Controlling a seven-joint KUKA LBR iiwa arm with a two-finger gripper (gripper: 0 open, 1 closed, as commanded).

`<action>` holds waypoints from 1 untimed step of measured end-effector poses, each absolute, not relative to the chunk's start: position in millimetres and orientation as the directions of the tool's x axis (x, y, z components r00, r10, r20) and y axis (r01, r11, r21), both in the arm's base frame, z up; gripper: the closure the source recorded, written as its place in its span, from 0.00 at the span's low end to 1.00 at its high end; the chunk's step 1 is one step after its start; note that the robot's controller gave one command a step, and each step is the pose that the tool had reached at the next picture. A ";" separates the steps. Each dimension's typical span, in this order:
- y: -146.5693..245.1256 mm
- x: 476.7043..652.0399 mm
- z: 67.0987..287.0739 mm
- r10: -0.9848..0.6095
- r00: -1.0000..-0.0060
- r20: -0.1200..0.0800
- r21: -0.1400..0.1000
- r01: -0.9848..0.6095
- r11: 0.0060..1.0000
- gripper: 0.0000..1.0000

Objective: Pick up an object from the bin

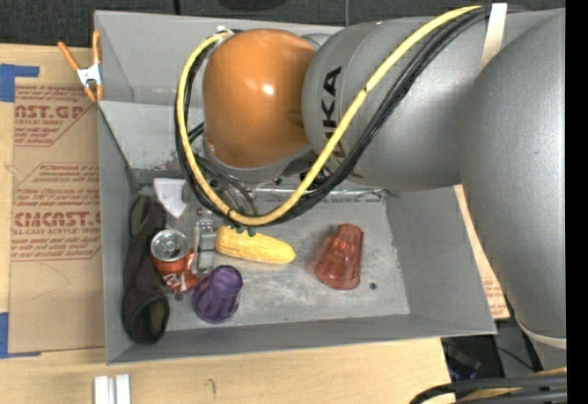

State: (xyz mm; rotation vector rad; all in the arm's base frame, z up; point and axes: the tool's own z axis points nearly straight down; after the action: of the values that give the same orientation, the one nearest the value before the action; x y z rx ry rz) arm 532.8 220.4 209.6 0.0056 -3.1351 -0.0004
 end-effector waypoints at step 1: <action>219.2 534.9 214.1 -0.001 -1.000 -0.001 0.002 -0.001 1.000 0.00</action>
Offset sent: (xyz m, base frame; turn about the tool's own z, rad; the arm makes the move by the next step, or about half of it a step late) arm 0.0021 -0.0849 -0.1396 0.0065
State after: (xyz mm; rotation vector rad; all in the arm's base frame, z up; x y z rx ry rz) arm 534.9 219.2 214.1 0.0019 -3.1428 -0.0026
